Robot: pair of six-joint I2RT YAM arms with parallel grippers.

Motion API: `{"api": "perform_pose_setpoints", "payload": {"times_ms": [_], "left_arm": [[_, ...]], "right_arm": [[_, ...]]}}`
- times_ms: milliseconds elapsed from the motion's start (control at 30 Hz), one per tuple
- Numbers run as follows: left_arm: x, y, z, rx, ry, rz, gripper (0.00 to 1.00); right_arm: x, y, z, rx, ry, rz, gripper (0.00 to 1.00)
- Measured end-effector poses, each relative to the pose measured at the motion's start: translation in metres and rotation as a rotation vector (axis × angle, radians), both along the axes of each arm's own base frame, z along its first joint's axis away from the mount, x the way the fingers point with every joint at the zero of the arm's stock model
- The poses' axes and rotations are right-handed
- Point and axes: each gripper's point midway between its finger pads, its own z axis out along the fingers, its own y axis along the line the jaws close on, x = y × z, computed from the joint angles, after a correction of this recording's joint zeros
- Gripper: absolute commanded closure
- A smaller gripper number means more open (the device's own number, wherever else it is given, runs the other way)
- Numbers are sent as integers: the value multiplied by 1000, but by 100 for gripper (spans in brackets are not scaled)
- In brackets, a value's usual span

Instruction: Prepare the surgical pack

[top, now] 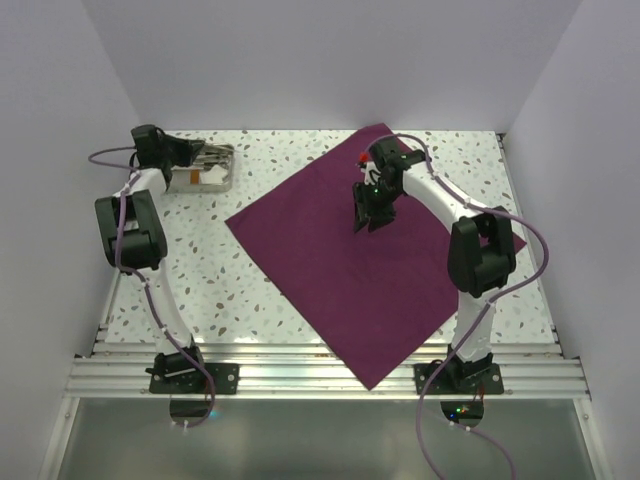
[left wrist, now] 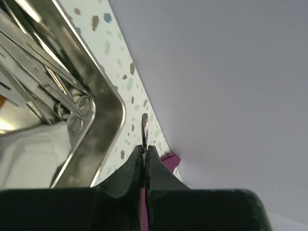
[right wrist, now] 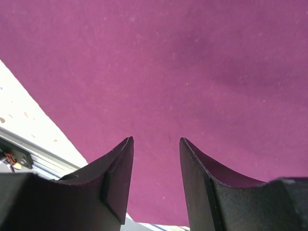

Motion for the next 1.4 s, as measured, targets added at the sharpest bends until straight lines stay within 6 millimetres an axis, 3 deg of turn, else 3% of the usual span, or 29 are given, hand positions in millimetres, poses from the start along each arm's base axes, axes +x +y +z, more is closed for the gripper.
{"api": "perform_pose_setpoints", "payload": {"times_ms": [133,333,600,767,867,1133,1400], "left_arm": [[12,14,-30,-4,57,41,100],[15,24,-69,-34,152,92,96],[18,41,-66,-19,160,150,94],[14,55,-70,-3,174,171,63],[11,61,-72,-3,180,178,54],[-12,54,-75,17,235,150,53],[-56,48,-37,130,246,129,51]], "right_arm": [[7,-1,-3,-5,10,-7,53],[12,-11,-2,-7,19,-35,53],[11,-17,-5,-11,30,-47,53],[-3,-21,-19,-30,79,-47,53],[-11,-24,-23,-38,98,-47,53],[-15,-26,-6,-24,55,-35,53],[-19,-24,-5,-5,56,-26,53]]}}
